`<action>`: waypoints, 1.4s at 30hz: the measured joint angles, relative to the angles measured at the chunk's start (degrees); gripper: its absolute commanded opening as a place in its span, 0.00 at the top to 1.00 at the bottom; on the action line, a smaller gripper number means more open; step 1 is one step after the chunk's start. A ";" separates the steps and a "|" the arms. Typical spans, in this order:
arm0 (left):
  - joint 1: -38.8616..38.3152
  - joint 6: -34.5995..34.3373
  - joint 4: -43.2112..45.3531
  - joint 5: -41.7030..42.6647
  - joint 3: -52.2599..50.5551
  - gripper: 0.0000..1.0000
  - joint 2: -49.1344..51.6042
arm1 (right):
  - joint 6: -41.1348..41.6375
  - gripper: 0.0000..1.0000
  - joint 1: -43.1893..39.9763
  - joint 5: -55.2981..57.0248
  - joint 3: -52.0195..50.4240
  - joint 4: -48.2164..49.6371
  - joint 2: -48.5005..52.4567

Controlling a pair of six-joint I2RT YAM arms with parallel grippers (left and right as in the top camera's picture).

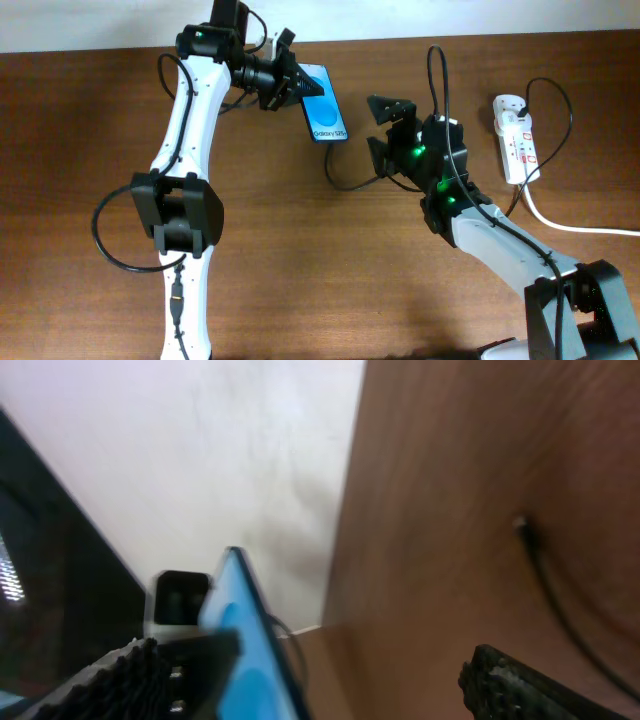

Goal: Plug charger to phone and switch on socket

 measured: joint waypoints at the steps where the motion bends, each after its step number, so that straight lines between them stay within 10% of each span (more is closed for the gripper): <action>1: 0.04 0.92 -0.37 0.13 0.00 1.00 0.00 | -1.22 0.02 -0.17 -0.39 0.00 -0.55 0.00; 19: 3.69 18.01 -10.54 0.35 0.00 1.00 0.00 | -27.76 0.02 -0.85 -11.02 0.07 -12.02 0.00; 42: 6.97 25.75 -15.67 3.23 0.00 1.00 0.00 | -37.42 0.02 -0.85 -14.49 0.09 -15.47 0.00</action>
